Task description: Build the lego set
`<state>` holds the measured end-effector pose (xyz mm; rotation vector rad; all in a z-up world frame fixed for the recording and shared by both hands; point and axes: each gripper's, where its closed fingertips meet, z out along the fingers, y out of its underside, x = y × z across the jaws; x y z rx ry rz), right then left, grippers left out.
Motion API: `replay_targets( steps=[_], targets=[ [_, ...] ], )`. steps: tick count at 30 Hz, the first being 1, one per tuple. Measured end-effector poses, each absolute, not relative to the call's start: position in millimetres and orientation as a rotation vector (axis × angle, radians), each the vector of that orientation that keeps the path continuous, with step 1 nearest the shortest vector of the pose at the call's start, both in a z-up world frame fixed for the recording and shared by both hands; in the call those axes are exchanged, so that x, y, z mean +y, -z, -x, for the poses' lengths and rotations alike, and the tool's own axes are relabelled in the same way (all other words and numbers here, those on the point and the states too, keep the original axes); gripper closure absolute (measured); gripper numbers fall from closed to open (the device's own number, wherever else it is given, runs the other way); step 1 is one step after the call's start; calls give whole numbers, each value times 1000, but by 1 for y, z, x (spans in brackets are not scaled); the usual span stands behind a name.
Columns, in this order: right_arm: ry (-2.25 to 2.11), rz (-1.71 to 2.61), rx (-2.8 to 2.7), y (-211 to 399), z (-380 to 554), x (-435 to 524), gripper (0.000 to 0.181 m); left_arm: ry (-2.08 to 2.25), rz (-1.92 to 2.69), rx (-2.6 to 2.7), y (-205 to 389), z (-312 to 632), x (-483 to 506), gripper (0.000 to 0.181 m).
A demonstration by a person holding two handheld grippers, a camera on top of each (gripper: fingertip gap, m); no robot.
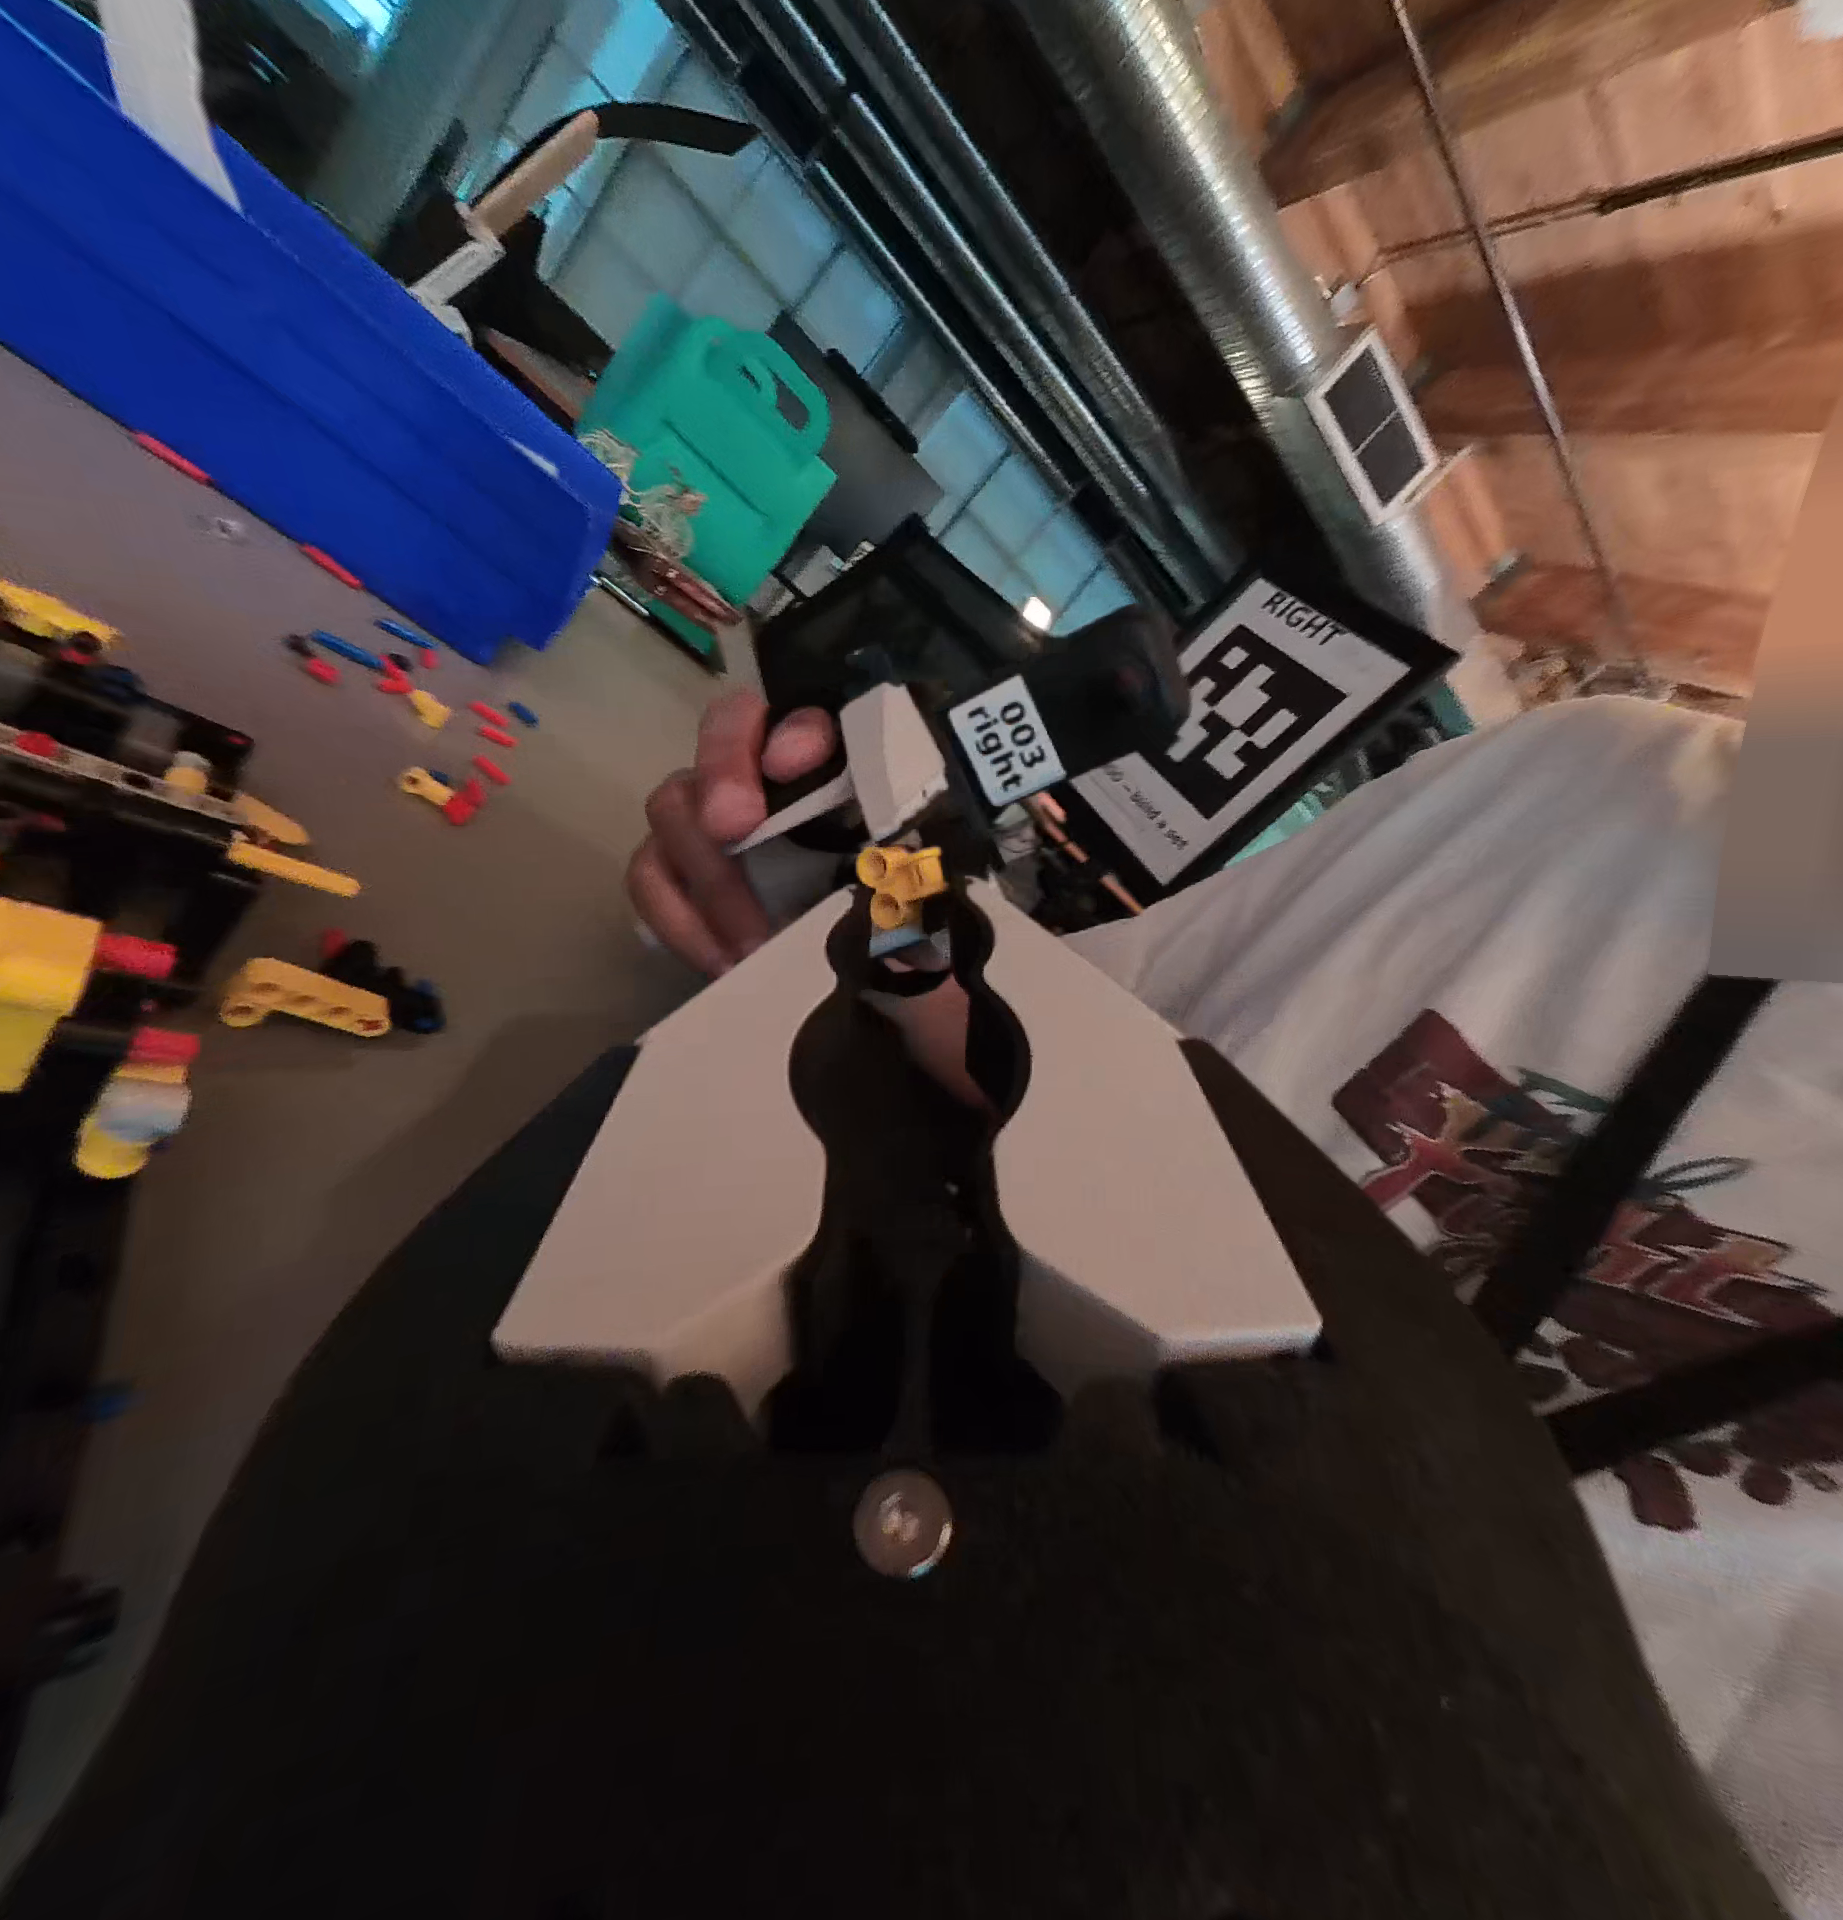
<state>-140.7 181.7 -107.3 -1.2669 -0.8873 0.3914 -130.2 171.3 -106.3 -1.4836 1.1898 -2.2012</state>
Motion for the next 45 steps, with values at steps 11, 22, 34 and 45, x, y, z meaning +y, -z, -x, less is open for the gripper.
replay_targets(
  steps=[11, 22, 34, 45],
  targets=[
    [-941, 1765, -487, 143, 127, 209, 152, 628, 1278, 1406, 157, 113, 230, 167],
    [-1083, 1779, -331, 142, 119, 217, 169, 329, 1052, 1389, 142, 109, 222, 168],
    [-1292, 1751, -242, 136, 119, 214, 174, 259, 967, 1387, 138, 108, 215, 167],
    [-1685, 1655, -184, 119, 116, 197, 176, 1571, 1442, 1259, 123, 115, 190, 156]
  ],
)
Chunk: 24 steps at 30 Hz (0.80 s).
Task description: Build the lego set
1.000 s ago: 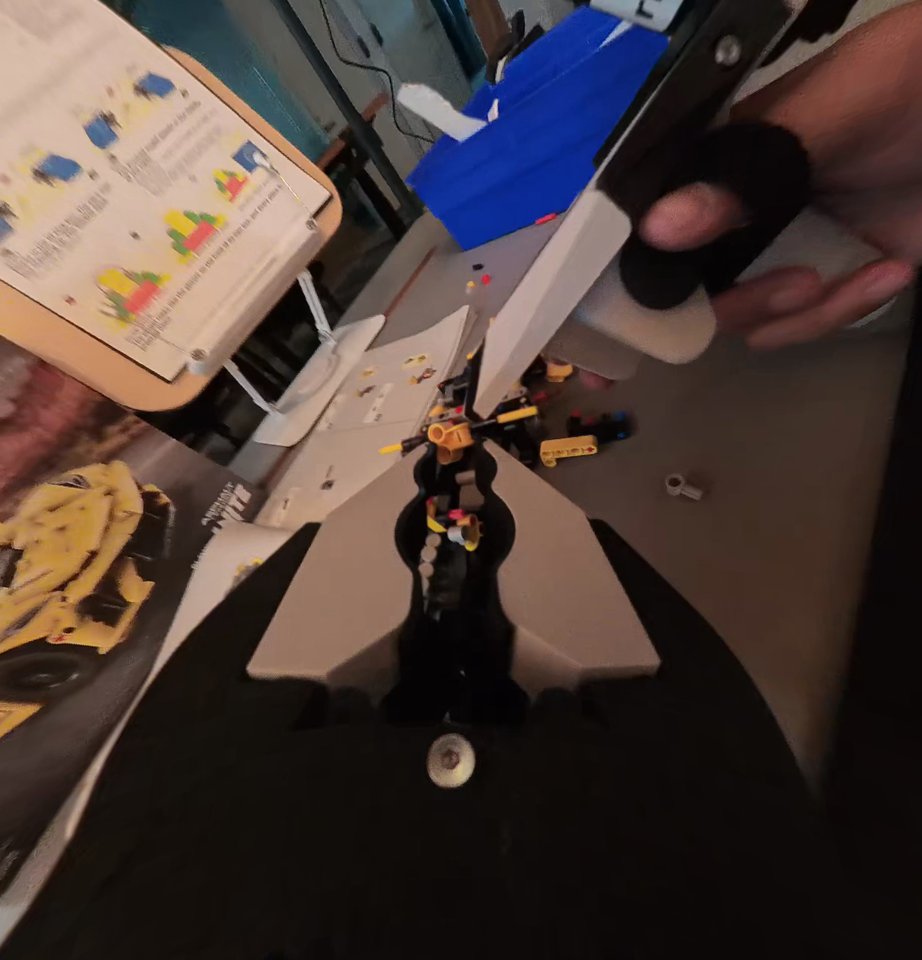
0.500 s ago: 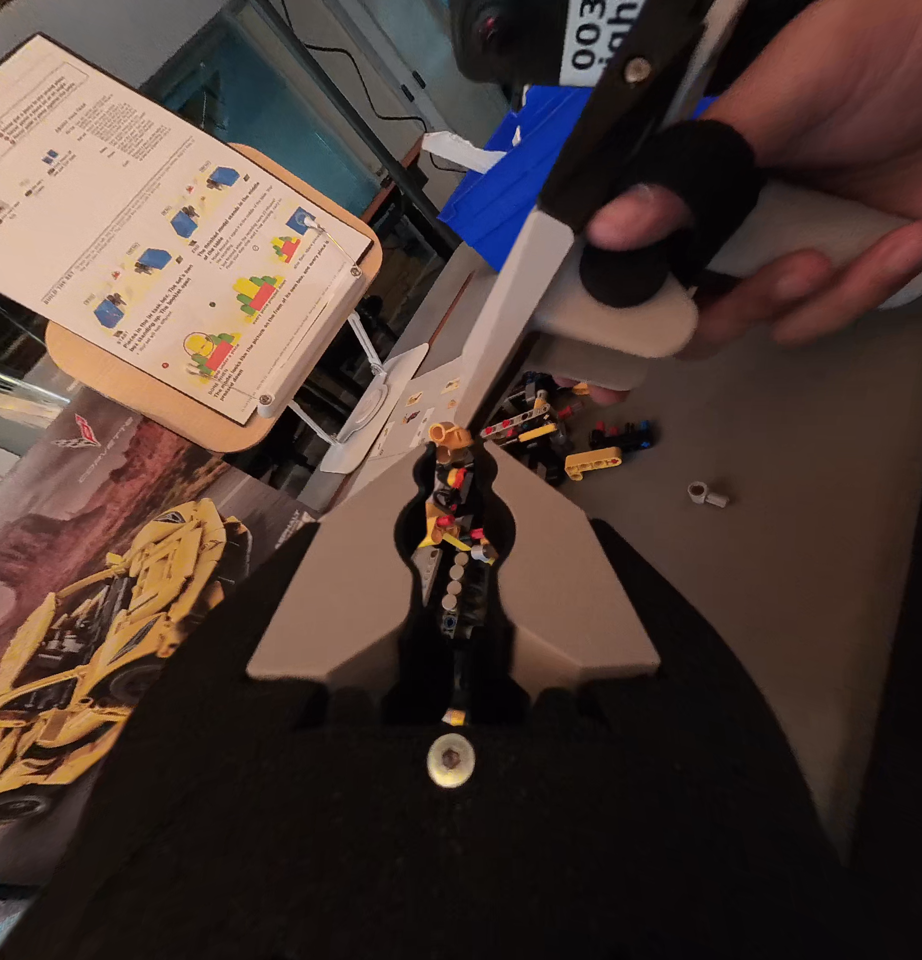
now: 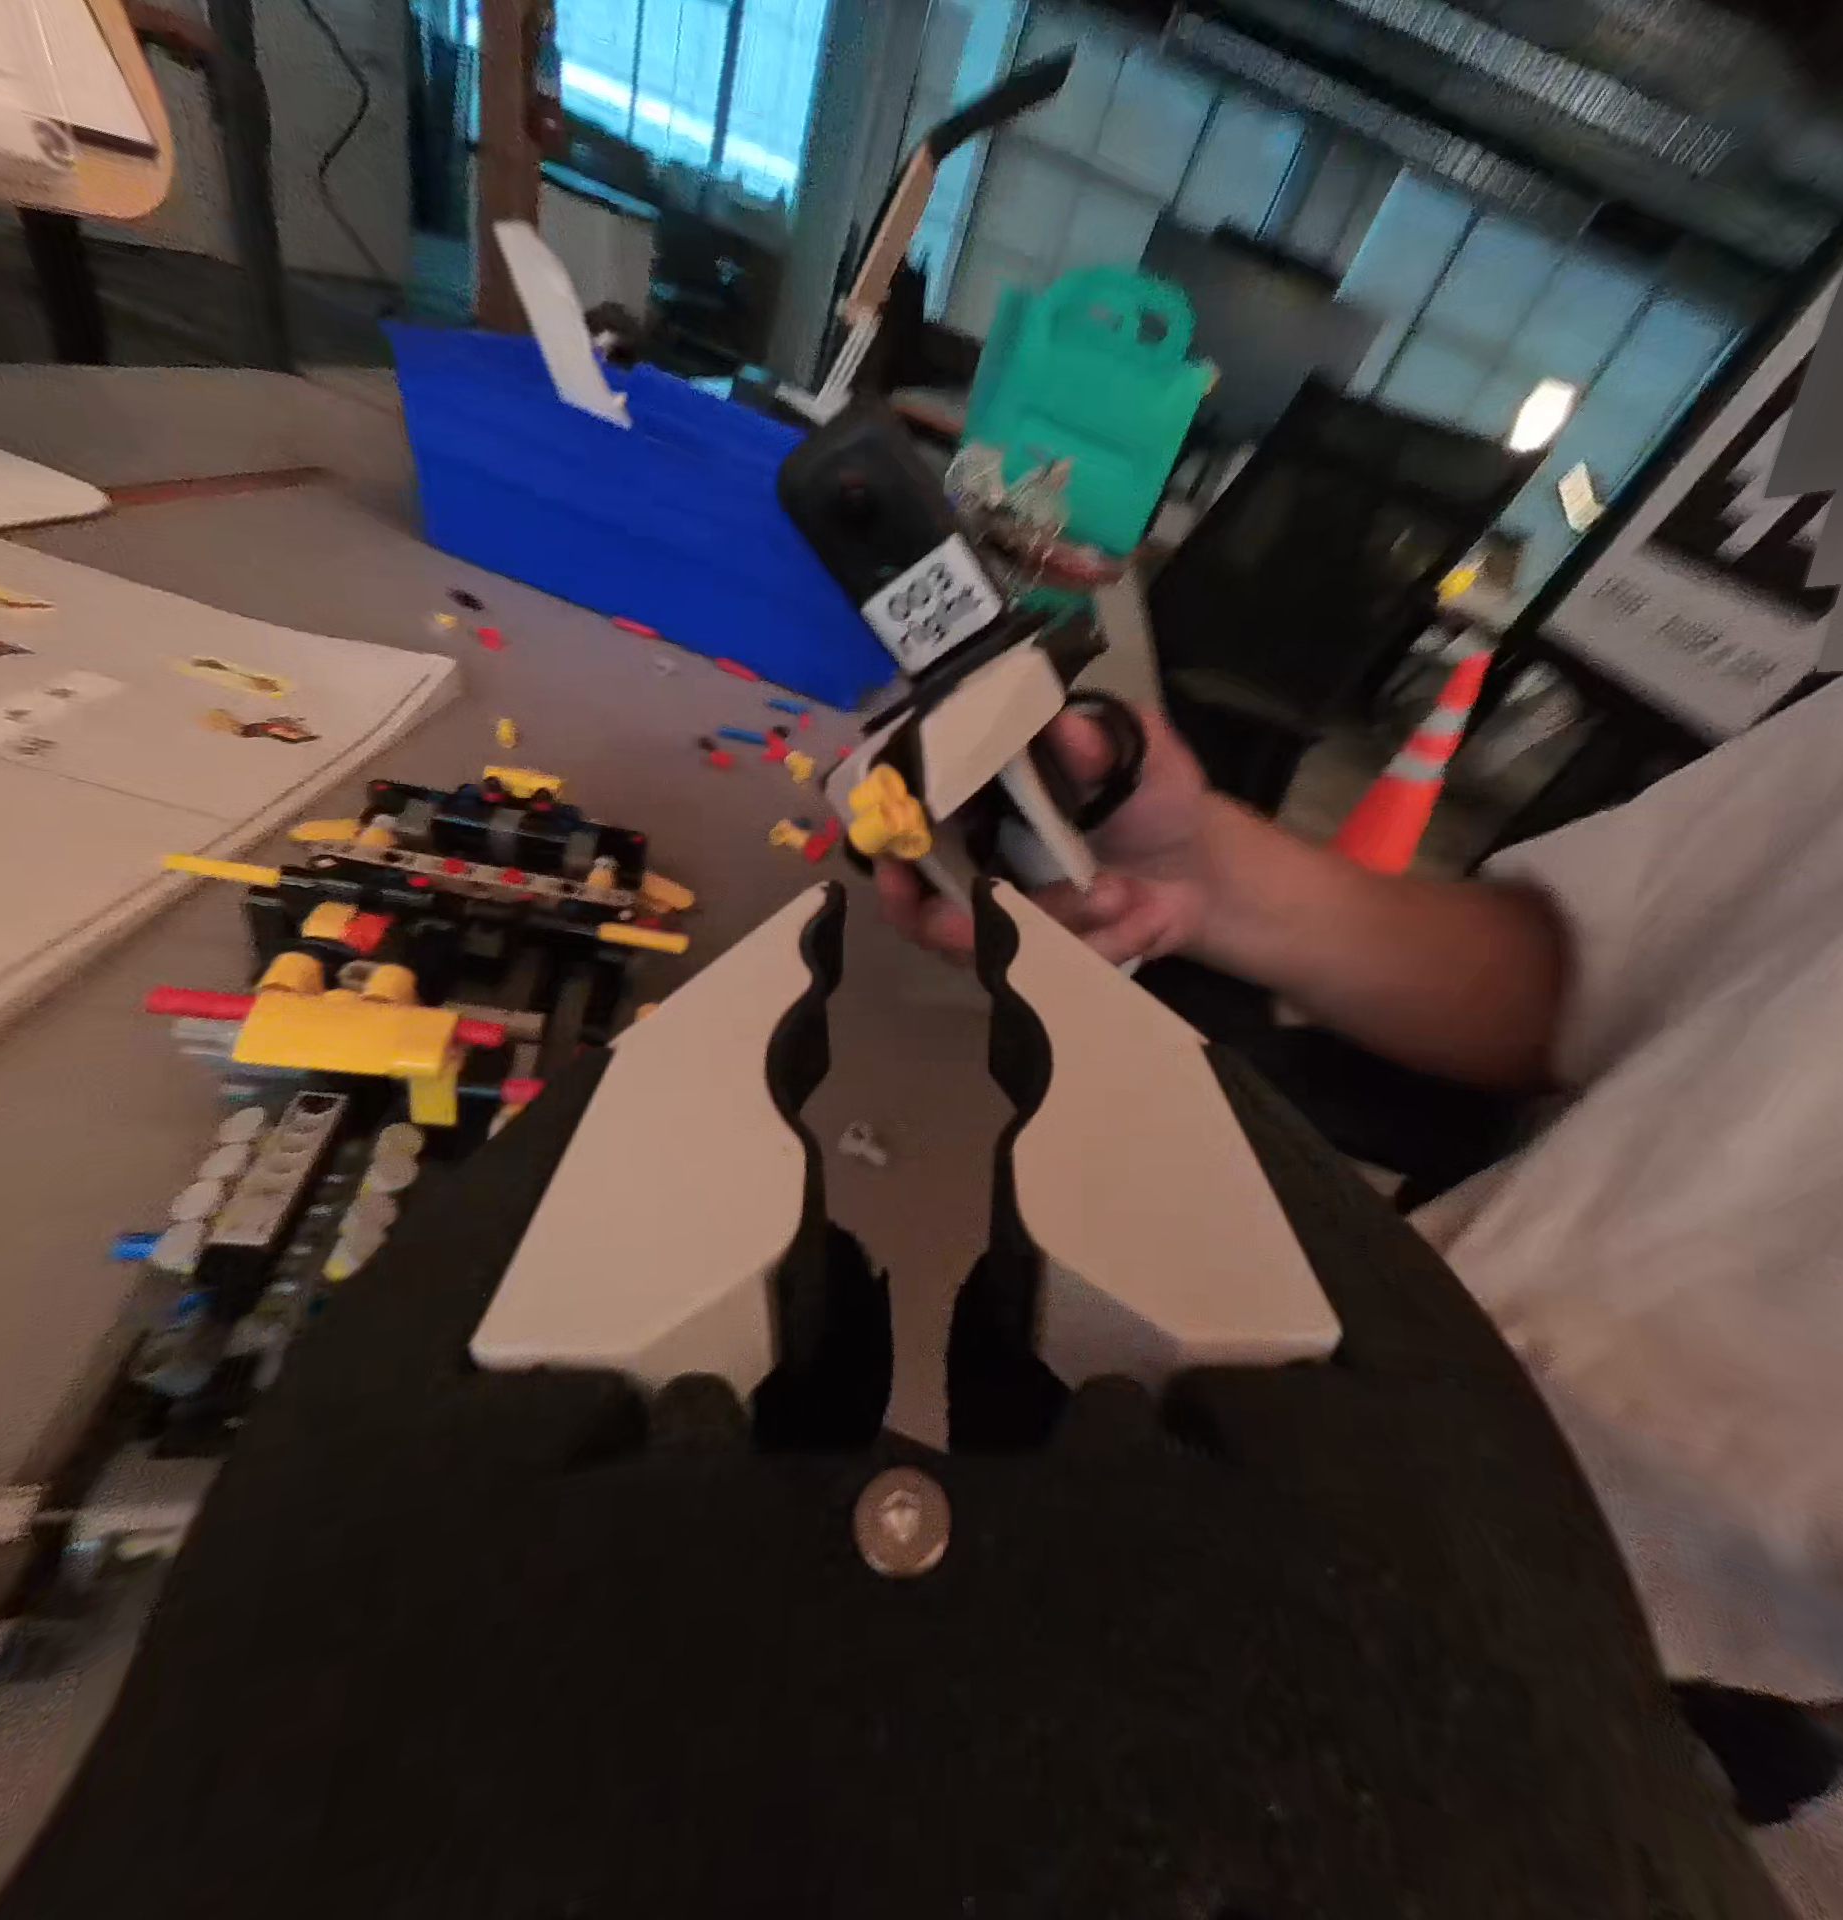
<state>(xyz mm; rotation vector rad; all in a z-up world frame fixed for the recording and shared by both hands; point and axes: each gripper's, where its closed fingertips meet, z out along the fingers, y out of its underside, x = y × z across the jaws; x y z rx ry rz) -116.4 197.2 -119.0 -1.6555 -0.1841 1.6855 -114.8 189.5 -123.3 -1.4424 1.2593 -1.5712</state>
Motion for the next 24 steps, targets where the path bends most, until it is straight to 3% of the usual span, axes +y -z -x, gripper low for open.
replay_targets(
  steps=[7, 9, 15, 17, 21, 24],
  targets=[
    [-1601, 1696, -278, 124, 125, 194, 176, 1973, 1538, 1060, 110, 121, 197, 158],
    [-1613, 1684, -284, 121, 126, 193, 176, 2006, 1569, 1064, 114, 121, 195, 170],
    [-1540, 1706, -317, 125, 128, 193, 176, 2016, 1608, 1089, 121, 120, 192, 173],
    [-1380, 1717, -348, 128, 126, 199, 175, 2041, 1647, 1033, 124, 119, 198, 173],
    [-781, 1643, -554, 128, 122, 210, 148, 2215, 1671, 848, 118, 123, 211, 173],
    [-470, 1625, -676, 129, 124, 207, 155, 2271, 1699, 841, 121, 122, 207, 173]
  ],
)
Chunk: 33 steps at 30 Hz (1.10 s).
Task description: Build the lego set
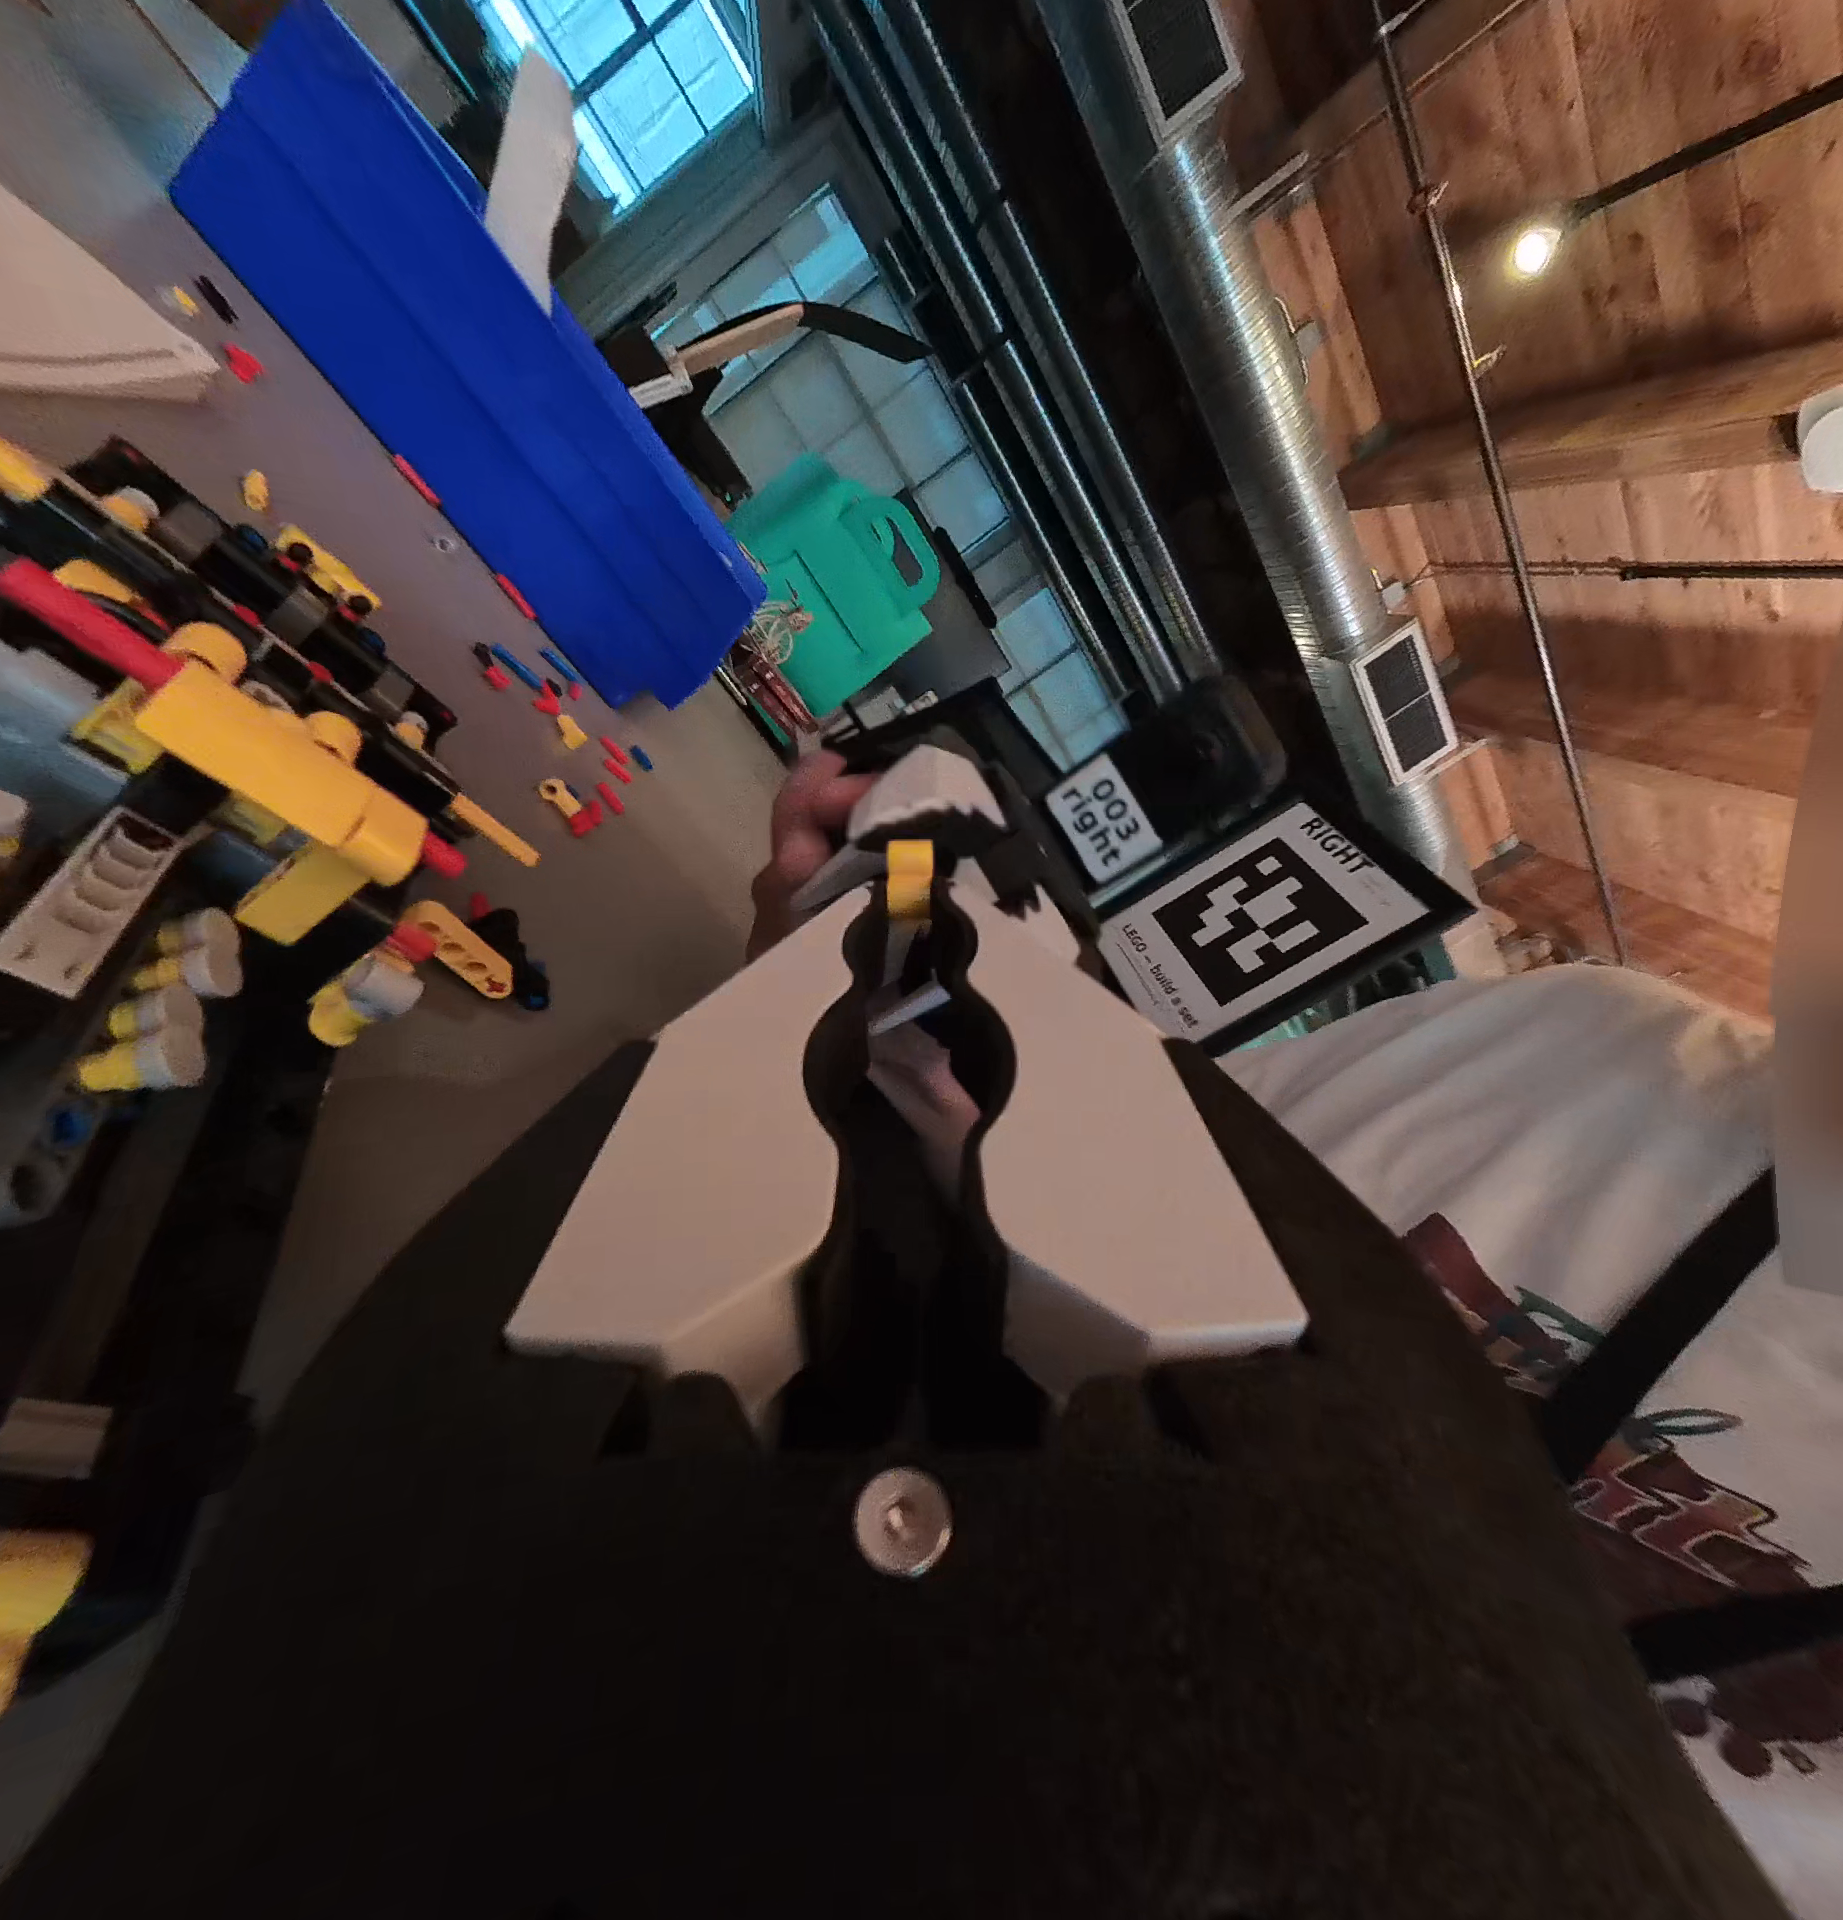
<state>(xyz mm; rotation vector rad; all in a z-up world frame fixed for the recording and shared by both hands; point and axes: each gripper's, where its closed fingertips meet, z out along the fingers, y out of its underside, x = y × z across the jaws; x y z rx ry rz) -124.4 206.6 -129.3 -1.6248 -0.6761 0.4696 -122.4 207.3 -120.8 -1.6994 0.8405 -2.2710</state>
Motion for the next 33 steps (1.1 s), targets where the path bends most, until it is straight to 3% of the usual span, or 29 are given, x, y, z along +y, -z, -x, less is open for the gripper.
replay_targets(
  steps=[3, 7, 24, 33],
  targets=[
    [-275, 1603, -770, 136, 127, 208, 146, 2339, 1720, 843, 122, 122, 201, 174],
    [-106, 1517, -826, 132, 128, 206, 166, 2380, 1730, 866, 123, 122, 195, 174],
    [145, 1449, -1022, 145, 131, 199, 173, 2097, 1672, 1163, 134, 123, 182, 174],
    [-125, 1465, -849, 123, 127, 195, 167, 2022, 1550, 1152, 118, 127, 189, 173]
  ],
)
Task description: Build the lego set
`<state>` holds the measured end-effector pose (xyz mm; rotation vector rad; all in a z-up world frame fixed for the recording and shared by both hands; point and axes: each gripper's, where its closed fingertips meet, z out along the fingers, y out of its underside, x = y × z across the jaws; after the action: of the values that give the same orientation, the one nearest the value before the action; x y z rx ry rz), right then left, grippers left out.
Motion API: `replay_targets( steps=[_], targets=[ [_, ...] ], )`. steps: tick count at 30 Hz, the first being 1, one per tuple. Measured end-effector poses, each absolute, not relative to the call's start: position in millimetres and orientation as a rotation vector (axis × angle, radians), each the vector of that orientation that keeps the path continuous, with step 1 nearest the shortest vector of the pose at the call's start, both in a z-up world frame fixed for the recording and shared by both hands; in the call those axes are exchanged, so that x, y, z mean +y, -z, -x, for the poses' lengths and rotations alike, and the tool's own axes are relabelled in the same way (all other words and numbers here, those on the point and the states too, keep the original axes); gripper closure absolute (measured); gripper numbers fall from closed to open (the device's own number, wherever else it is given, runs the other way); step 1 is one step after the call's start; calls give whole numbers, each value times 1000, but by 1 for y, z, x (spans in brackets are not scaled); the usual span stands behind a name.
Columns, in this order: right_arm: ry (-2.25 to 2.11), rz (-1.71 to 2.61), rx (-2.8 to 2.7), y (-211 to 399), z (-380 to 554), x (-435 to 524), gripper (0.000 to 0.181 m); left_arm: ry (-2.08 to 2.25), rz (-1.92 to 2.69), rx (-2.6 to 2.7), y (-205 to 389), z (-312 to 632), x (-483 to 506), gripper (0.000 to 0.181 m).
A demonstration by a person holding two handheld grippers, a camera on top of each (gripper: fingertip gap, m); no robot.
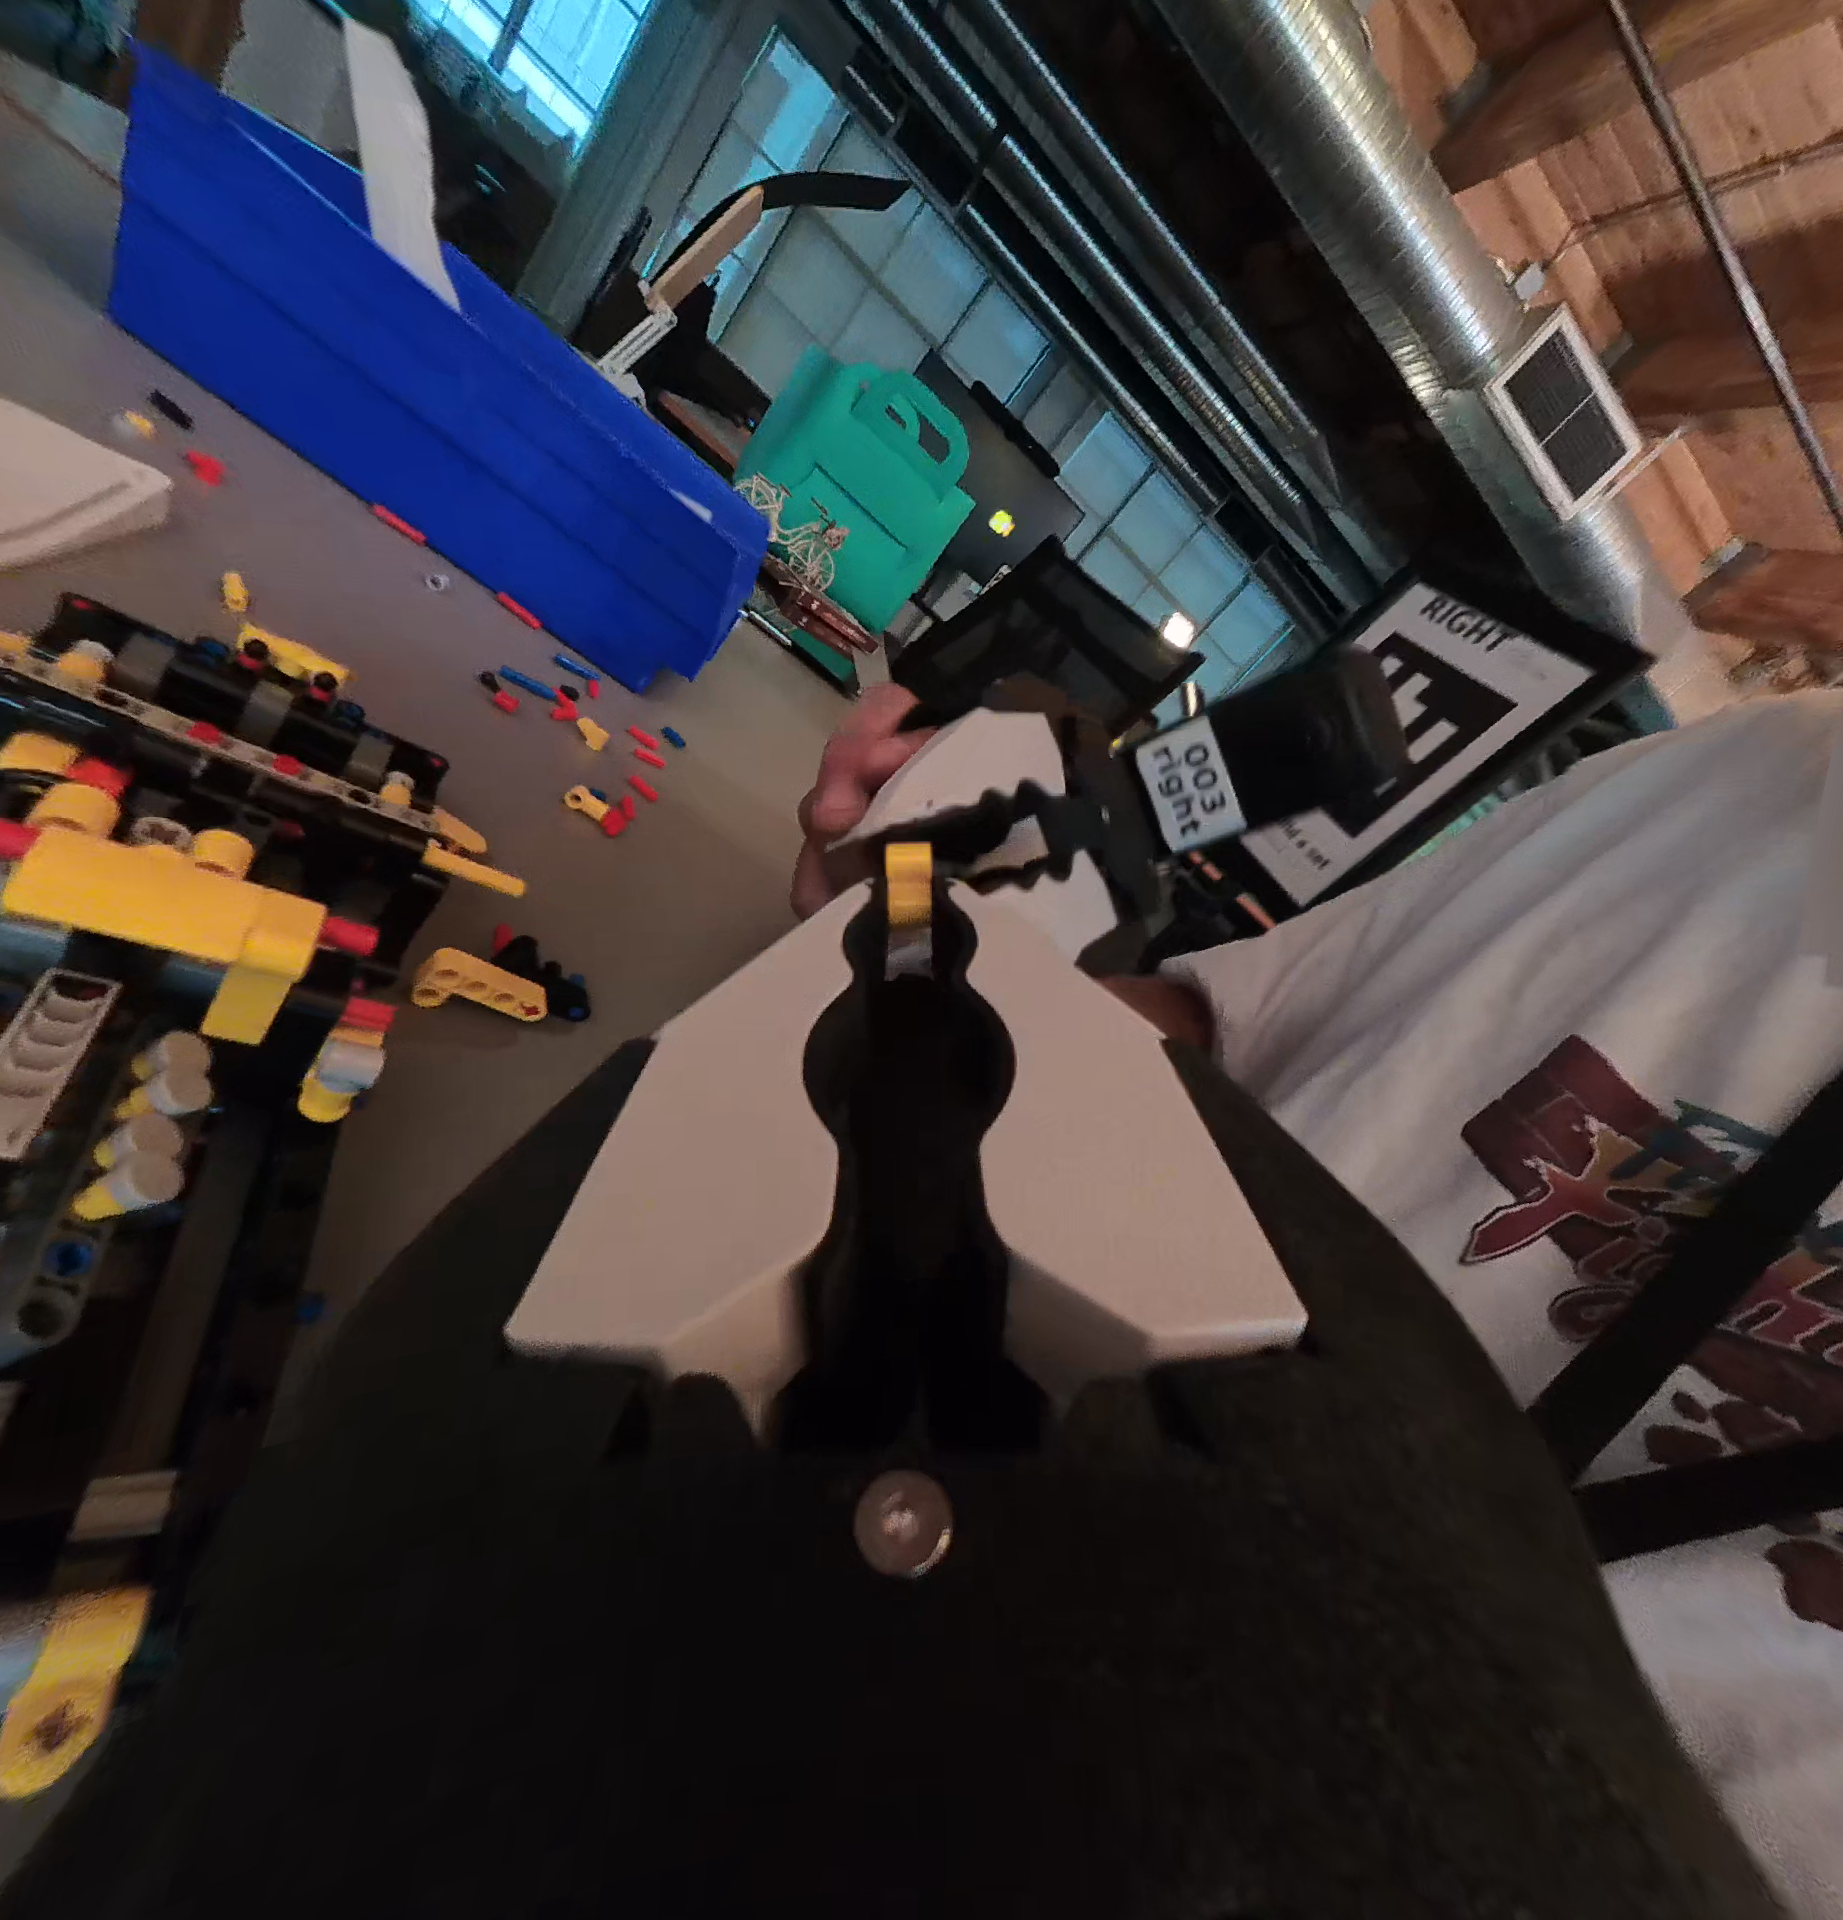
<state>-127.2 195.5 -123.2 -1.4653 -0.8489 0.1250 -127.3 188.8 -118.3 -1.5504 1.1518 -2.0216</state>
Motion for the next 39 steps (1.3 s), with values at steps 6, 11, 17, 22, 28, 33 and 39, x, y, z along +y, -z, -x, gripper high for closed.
replay_targets(
  steps=[6, 11, 17, 22, 28, 33, 39],
  targets=[
    [-676, 1851, -816, 159, 91, 171, 159, 1742, 1642, 1279, 145, 136, 204, 173],
    [-713, 2061, -964, 208, 87, 165, 163, 1776, 1638, 1281, 144, 134, 200, 173],
    [-619, 1986, -1358, 228, 96, 161, 163, 1851, 1621, 1299, 142, 135, 192, 173],
    [-633, 1855, -1563, 229, 95, 168, 162, 1944, 1611, 1259, 135, 138, 193, 173],
    [-669, 1815, -1631, 233, 98, 170, 161, 1917, 1621, 1294, 140, 137, 190, 173],
    [-666, 1799, -1675, 235, 92, 170, 162, 1984, 1612, 1236, 133, 140, 195, 174],
    [-682, 1760, -1719, 233, 90, 173, 162, 2041, 1618, 1202, 130, 141, 197, 173]
  ],
)
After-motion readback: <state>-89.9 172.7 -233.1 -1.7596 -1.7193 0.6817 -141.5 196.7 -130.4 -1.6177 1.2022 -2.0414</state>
